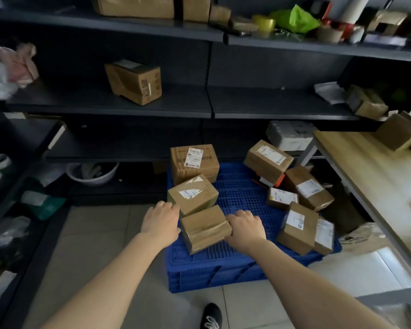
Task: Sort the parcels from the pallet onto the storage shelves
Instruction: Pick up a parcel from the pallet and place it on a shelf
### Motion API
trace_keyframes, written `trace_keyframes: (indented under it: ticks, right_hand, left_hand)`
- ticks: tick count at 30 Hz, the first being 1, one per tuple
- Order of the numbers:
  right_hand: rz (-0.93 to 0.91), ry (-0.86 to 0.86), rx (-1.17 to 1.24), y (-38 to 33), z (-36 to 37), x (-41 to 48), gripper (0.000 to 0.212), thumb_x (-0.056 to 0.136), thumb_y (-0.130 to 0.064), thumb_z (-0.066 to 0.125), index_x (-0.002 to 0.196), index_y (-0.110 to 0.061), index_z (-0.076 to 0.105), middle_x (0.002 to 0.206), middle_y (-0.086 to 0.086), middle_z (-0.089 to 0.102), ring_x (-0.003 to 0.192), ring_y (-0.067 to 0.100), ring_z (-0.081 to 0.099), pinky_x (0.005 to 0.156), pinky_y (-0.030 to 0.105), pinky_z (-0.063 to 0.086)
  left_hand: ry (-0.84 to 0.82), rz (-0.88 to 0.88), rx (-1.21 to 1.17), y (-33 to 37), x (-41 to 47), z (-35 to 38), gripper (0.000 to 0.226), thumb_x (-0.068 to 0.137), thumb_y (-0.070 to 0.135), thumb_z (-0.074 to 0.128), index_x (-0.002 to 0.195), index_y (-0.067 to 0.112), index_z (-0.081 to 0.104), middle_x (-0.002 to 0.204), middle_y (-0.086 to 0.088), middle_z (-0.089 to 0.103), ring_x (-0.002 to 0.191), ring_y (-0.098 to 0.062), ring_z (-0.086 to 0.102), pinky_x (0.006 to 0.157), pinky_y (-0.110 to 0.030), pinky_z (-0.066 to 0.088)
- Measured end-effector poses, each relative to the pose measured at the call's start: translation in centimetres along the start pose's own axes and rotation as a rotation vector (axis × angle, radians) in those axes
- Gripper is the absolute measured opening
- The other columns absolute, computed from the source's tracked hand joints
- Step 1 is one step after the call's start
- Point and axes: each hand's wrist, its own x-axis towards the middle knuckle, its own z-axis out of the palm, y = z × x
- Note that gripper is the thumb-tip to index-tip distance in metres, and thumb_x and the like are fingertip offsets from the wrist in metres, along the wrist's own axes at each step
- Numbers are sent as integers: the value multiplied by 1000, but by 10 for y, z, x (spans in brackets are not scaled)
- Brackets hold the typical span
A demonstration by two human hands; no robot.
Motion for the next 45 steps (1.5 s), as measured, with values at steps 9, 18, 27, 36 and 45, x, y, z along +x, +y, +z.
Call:
trace_keyframes:
  ticks: [9,18,27,36,45]
  right_hand:
    - [-34,-158,25,38,22,121,48,92,-30,55,137,-20,45,136,10,45,128,31,38,105,43,33]
    - [15,-246,238,22,70,215,50,94,-38,54,138,-16,47,138,7,49,133,27,36,109,41,33]
    - [231,-232,471,-13,117,275,49,96,-53,41,97,-9,62,109,13,64,115,30,52,104,42,37]
    - [459,-144,754,-47,122,266,53,91,-55,52,114,-7,51,111,8,67,109,28,61,108,41,37]
    - [369,-155,781,-51,104,245,37,96,-43,52,120,-15,54,110,2,67,97,23,65,79,32,52]
  left_hand:
    - [-153,-66,-23,2,119,40,50,92,37,57,135,16,44,134,-3,51,127,-23,42,99,-37,41]
    - [-238,-147,-29,-28,222,89,57,92,37,54,142,15,36,143,-5,42,131,-26,37,102,-41,36]
    - [-369,-364,-419,-66,292,146,92,84,44,69,153,14,15,151,-9,35,135,-31,37,102,-43,38]
    - [-462,-388,-827,-85,269,158,64,84,34,72,141,23,45,133,1,55,112,-18,54,88,-31,46]
    - [-368,-510,-988,-82,210,135,39,86,41,68,121,26,60,112,7,65,96,-13,59,84,-30,48]
